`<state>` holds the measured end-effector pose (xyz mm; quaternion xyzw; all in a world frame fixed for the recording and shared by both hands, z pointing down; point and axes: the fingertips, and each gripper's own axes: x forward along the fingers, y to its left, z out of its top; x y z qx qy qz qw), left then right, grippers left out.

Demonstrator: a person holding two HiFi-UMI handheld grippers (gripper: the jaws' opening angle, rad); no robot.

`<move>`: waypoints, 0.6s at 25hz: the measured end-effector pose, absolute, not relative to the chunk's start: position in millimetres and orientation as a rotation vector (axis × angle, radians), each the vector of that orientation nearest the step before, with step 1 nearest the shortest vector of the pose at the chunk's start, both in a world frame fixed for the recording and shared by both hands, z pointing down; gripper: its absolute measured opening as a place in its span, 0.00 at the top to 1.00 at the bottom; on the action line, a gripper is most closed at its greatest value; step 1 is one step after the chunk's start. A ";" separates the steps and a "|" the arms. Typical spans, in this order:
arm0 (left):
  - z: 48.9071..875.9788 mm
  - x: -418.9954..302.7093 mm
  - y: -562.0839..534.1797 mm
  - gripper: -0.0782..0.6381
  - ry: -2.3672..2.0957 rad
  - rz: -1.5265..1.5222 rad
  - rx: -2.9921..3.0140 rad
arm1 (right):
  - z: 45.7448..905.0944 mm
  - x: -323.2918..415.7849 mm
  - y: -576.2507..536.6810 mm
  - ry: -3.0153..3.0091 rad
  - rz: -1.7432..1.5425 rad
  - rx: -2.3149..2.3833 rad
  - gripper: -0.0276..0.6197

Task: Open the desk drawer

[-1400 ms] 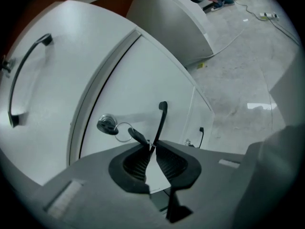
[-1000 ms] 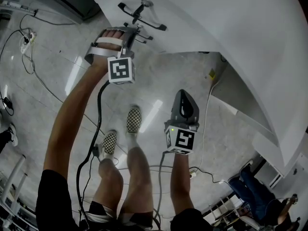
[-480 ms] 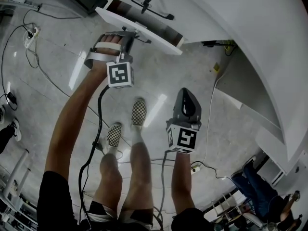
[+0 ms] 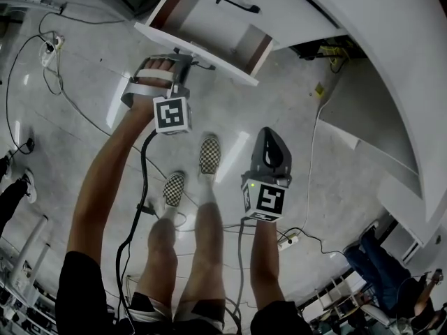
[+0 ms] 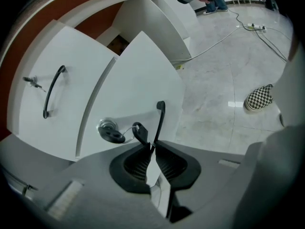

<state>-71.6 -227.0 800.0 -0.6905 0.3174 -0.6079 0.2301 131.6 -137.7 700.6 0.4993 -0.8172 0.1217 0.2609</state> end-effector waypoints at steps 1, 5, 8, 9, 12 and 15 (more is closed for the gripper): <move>800.4 -71.6 -220.8 0.83 0.870 -1.671 -1.907 | 699.2 131.0 -134.8 -2.213 0.327 1.354 0.95; 804.9 -73.5 -196.6 0.84 0.840 -1.683 -1.933 | 696.3 128.9 -123.0 -2.212 0.324 1.366 0.95; 799.0 -77.1 -188.1 0.84 0.834 -1.677 -1.899 | 694.7 126.7 -114.3 -2.209 0.324 1.378 0.95; 798.1 -77.3 -184.5 0.84 0.832 -1.676 -1.899 | 693.8 126.3 -111.3 -2.209 0.324 1.381 0.95; 797.2 -76.7 -172.0 0.84 0.831 -1.678 -1.907 | 691.2 127.4 -103.1 -2.207 0.318 1.388 0.95; 798.2 -76.1 -158.5 0.84 0.813 -1.671 -1.916 | 688.0 128.9 -95.7 -2.203 0.304 1.393 0.95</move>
